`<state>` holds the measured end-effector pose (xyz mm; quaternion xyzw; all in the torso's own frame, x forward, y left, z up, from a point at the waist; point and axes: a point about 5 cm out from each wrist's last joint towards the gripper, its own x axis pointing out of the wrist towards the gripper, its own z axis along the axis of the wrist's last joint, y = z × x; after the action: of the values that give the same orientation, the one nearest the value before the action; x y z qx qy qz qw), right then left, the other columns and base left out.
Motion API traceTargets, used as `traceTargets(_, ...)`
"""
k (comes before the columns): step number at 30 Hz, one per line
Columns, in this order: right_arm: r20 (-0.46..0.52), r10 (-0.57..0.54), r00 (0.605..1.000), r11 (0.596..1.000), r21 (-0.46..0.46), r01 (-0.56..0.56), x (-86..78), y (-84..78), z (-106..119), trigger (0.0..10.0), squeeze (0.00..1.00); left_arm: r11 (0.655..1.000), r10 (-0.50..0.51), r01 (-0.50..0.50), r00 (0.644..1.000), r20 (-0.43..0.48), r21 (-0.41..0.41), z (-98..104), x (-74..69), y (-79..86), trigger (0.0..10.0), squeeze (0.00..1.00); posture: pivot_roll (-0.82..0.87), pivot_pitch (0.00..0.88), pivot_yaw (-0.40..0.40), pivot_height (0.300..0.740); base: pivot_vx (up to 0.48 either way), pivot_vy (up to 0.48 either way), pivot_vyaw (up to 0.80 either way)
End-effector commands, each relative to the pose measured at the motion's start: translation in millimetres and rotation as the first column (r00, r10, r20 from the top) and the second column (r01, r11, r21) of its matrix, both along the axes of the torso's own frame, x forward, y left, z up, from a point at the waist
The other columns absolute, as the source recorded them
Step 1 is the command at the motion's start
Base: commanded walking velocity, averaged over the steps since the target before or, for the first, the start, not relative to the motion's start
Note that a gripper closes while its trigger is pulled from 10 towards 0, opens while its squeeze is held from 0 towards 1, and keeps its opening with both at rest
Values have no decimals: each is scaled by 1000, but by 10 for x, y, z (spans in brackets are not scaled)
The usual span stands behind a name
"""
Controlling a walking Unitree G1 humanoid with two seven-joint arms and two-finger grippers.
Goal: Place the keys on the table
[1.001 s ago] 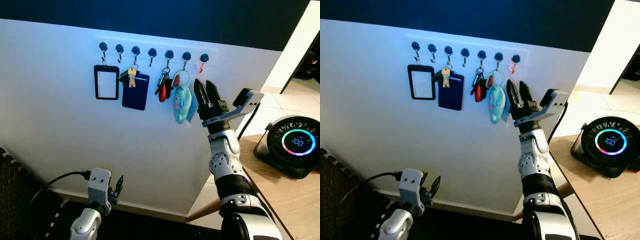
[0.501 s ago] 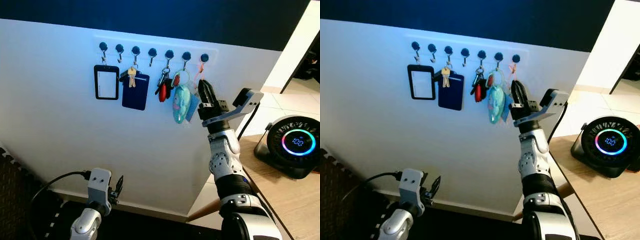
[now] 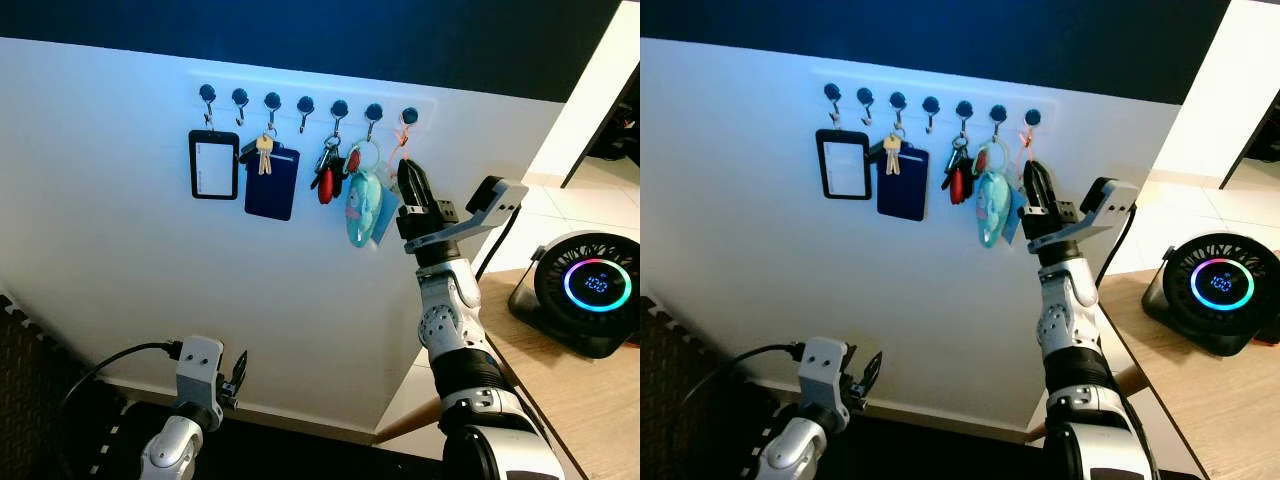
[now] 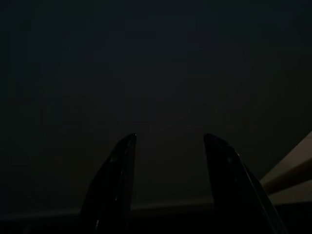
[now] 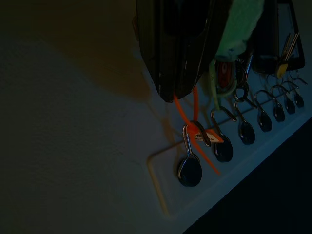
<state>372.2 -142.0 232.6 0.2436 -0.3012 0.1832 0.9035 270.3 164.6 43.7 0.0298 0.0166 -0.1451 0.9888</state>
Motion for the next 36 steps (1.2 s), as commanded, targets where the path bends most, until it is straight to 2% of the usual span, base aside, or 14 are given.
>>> traceTargets(1, 15, -9, 1000, 1000, 0, 9, -9, -30, 33, 745, 0, 999, -26, 27, 999, 37, -25, 34, -42, -60, 10000, 0, 94, 62, -65, 740, 0, 0, 0)
traceTargets(5, 14, -11, 1000, 1000, -2, 11, -8, -34, 32, 706, 0, 992, -123, 127, 970, 210, -6, 334, -43, -274, 10000, 0, 93, 68, -68, 740, 0, 0, 0)
traceTargets(7, 13, -11, 1000, 1000, -2, 11, -7, -35, 31, 706, 0, 988, -150, 151, 962, 230, 12, 372, -48, -317, 10000, 0, 94, 68, -69, 740, 0, 0, 0)
traceTargets(10, 10, -12, 1000, 1000, -4, 12, -3, -42, 28, 549, 0, 976, -215, 214, 925, 313, 39, 554, -46, -469, 10000, 0, 94, 70, -70, 740, 0, 0, 0)
traceTargets(11, 9, -14, 1000, 1000, -4, 14, 0, -47, 29, 549, 0, 969, -241, 243, 900, 364, 43, 691, -25, -560, 10000, 0, 94, 75, -72, 740, 0, 0, 0)
traceTargets(16, 8, -14, 1000, 1000, -6, 14, 3, -50, 31, 588, 0, 954, -282, 297, 862, 421, 30, 870, -4, -692, 10000, 0, 95, 76, -73, 740, 0, 0, 0)
traceTargets(18, 6, -15, 1000, 1000, -6, 15, 5, -49, 29, 588, 0, 927, -351, 374, 822, 448, 41, 988, -12, -828, 10000, 0, 95, 77, -73, 740, 0, 0, 0)
traceTargets(20, 5, -15, 1000, 1000, -7, 15, 7, -43, 30, 706, 0, 919, -363, 391, 789, 497, 50, 1149, 26, -912, 10000, 0, 91, 78, -70, 740, 0, 0, 0)
traceTargets(22, 5, -15, 1000, 1000, -7, 15, 7, -40, 33, 863, 0, 925, -347, 376, 782, 518, 52, 1218, 58, -918, 10000, 0, 91, 78, -70, 740, 0, 0, 0)
traceTargets(24, 7, -18, 1000, 1000, -8, 18, 8, -39, 41, 1922, 0, 935, -315, 351, 779, 541, 39, 1323, 121, -909, 10000, 0, 88, 80, -69, 740, 0, 0, 0)
traceTargets(30, 10, -18, 1000, 1000, -9, 18, 5, -38, 48, 2392, 0, 945, -288, 325, 779, 557, 34, 1420, 176, -867, 10000, 0, 88, 81, -71, 740, 0, 0, 0)
traceTargets(31, 10, -17, 1000, 1000, -9, 17, 5, -36, 48, 1961, 0, 944, -291, 328, 776, 560, 35, 1435, 175, -867, 10000, 0, 90, 80, -72, 740, 0, 0, 0)
traceTargets(32, 11, -16, 1000, 1000, -8, 16, 5, -35, 49, 0, 0, 943, -294, 331, 773, 562, 37, 1447, 172, -870, 10000, 0, 90, 80, -72, 740, 0, 0, 0)
traceTargets(36, 13, -15, 1000, 1000, -5, 15, 5, -32, 56, 0, 0, 939, -305, 342, 765, 567, 43, 1474, 159, -886, 10000, 0, 90, 80, -72, 740, 0, 0, 0)
